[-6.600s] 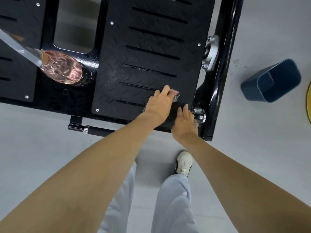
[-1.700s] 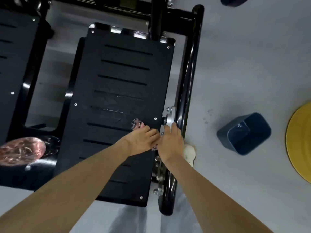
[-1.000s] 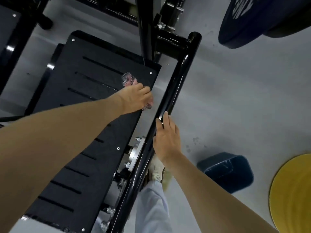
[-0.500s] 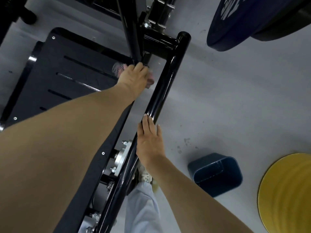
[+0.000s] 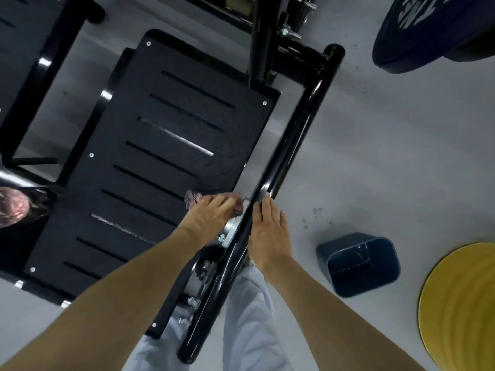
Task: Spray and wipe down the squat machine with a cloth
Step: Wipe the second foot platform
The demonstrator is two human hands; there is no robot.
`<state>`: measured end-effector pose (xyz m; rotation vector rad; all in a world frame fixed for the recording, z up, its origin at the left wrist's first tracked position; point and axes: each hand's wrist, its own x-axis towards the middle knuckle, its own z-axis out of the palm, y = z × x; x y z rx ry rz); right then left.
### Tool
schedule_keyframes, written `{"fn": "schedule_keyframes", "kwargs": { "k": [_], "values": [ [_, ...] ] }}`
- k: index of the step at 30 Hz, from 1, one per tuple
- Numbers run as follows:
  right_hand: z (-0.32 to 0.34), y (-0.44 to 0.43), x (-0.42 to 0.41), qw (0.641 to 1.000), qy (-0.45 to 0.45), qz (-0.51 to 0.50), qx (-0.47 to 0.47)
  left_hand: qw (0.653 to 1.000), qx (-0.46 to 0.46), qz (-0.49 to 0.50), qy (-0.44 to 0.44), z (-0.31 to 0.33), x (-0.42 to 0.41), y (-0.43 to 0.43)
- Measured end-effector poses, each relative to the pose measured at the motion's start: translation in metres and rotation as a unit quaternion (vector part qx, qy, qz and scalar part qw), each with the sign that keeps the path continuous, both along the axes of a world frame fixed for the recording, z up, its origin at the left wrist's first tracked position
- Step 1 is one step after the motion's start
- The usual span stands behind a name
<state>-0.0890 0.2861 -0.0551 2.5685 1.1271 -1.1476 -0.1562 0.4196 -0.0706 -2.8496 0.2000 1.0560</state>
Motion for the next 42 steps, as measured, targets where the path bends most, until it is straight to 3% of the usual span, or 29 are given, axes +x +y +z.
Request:
{"fn": "schedule_keyframes", "kwargs": {
  "k": [4, 18, 23, 27, 28, 30, 31, 32, 33, 35, 36, 37, 38, 40, 42],
  "values": [
    [0.006, 0.010, -0.049, 0.998, 0.016, -0.053, 0.002, 1.000, -0.003, 0.019, -0.004, -0.008, -0.060, -0.008],
    [0.007, 0.019, -0.216, 0.959, 0.077, -0.261, -0.076, 0.986, -0.094, -0.117, 0.078, 0.004, -0.231, -0.023],
    [0.004, 0.012, -0.243, 0.963, 0.085, -0.238, -0.098, 0.990, -0.099, -0.085, 0.058, -0.003, -0.260, -0.026],
    [0.005, 0.012, -0.250, 0.964, 0.102, -0.216, -0.113, 0.983, -0.116, -0.077, 0.118, 0.000, -0.269, -0.026],
    [0.007, 0.012, -0.250, 0.964, 0.104, -0.214, -0.114, 0.981, -0.120, -0.058, 0.141, 0.002, -0.271, -0.024],
    [0.009, 0.014, -0.251, 0.962, 0.116, -0.219, -0.112, 0.973, -0.138, 0.077, 0.168, 0.007, -0.276, -0.016],
    [0.010, 0.014, -0.252, 0.958, 0.131, -0.235, -0.104, 0.951, -0.172, 0.199, 0.162, 0.011, -0.277, -0.011],
    [0.012, 0.016, -0.253, 0.946, 0.152, -0.270, -0.091, 0.900, -0.217, 0.352, 0.142, 0.014, -0.278, -0.004],
    [0.015, 0.020, -0.253, 0.923, 0.179, -0.330, -0.078, 0.811, -0.272, 0.506, 0.109, 0.022, -0.277, 0.003],
    [0.027, 0.032, -0.251, 0.834, 0.263, -0.483, -0.043, 0.590, -0.371, 0.716, 0.044, 0.042, -0.270, 0.019],
    [0.033, 0.037, -0.252, 0.768, 0.317, -0.556, -0.029, 0.537, -0.386, 0.750, 0.031, 0.050, -0.267, 0.027],
    [0.043, 0.044, -0.251, 0.706, 0.368, -0.605, -0.013, 0.511, -0.397, 0.761, 0.036, 0.060, -0.263, 0.037],
    [0.051, 0.050, -0.251, 0.673, 0.407, -0.618, 0.001, 0.487, -0.421, 0.764, 0.048, 0.069, -0.260, 0.045],
    [0.063, 0.064, -0.249, 0.641, 0.460, -0.614, 0.029, 0.420, -0.481, 0.765, 0.081, 0.090, -0.255, 0.058],
    [0.073, 0.080, -0.244, 0.582, 0.500, -0.636, 0.081, 0.368, -0.518, 0.767, 0.086, 0.107, -0.250, 0.066]
  ]
}}
